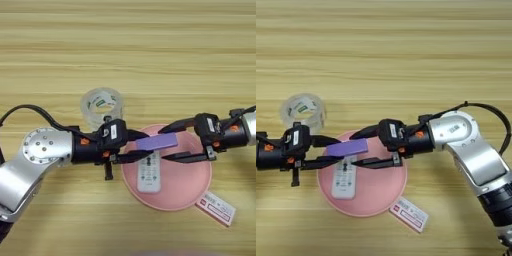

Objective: Move the objects on the table

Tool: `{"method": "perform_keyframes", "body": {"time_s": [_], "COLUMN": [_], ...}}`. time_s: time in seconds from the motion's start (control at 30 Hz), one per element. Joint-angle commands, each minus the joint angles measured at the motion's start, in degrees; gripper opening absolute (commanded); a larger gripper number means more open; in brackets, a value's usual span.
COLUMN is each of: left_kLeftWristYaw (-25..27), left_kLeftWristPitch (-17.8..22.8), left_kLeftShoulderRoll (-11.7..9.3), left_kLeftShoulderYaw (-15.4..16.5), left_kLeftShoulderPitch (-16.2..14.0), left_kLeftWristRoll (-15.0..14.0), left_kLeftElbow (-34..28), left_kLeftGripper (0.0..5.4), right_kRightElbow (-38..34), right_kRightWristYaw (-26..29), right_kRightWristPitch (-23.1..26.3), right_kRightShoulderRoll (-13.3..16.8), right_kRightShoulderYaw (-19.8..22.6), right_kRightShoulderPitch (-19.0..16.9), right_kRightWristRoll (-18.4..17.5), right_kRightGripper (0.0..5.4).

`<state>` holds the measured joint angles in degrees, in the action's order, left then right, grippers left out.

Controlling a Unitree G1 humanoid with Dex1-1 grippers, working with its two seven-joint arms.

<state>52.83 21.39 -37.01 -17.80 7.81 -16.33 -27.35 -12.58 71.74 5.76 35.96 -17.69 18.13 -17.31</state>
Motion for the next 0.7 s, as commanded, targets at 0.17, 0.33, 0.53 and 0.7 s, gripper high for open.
{"method": "perform_keyframes", "body": {"time_s": [0.17, 0.33, 0.53, 0.7], "left_kLeftWristYaw": [0.07, 0.12, 0.16, 0.17], "left_kLeftWristPitch": [-0.46, -0.48, -0.4, -0.42], "left_kLeftShoulderRoll": [-0.62, -0.49, -0.38, -0.25], "left_kLeftShoulderYaw": [1.04, 1.31, 1.4, 1.4], "left_kLeftShoulderPitch": [-0.28, -0.38, -0.15, 0.06], "left_kLeftWristRoll": [0.69, 0.85, 0.84, 0.93], "left_kLeftElbow": [0.37, 0.54, 0.63, 0.83], "left_kLeftGripper": [1.37, 1.37, 1.37, 1.37], "right_kRightElbow": [-0.09, 0.08, 0.06, 0.12], "right_kRightWristYaw": [0.69, 0.8, 0.99, 1.21], "right_kRightWristPitch": [0.09, 0.0, 0.1, 0.17], "right_kRightShoulderRoll": [0.67, 0.5, 0.55, 0.59], "right_kRightShoulderYaw": [0.35, 0.29, 0.25, 0.28], "right_kRightShoulderPitch": [0.6, 0.66, 0.67, 0.68], "right_kRightWristRoll": [0.06, 0.18, 0.24, 0.32], "right_kRightGripper": [1.64, 1.5, 1.49, 1.48]}}
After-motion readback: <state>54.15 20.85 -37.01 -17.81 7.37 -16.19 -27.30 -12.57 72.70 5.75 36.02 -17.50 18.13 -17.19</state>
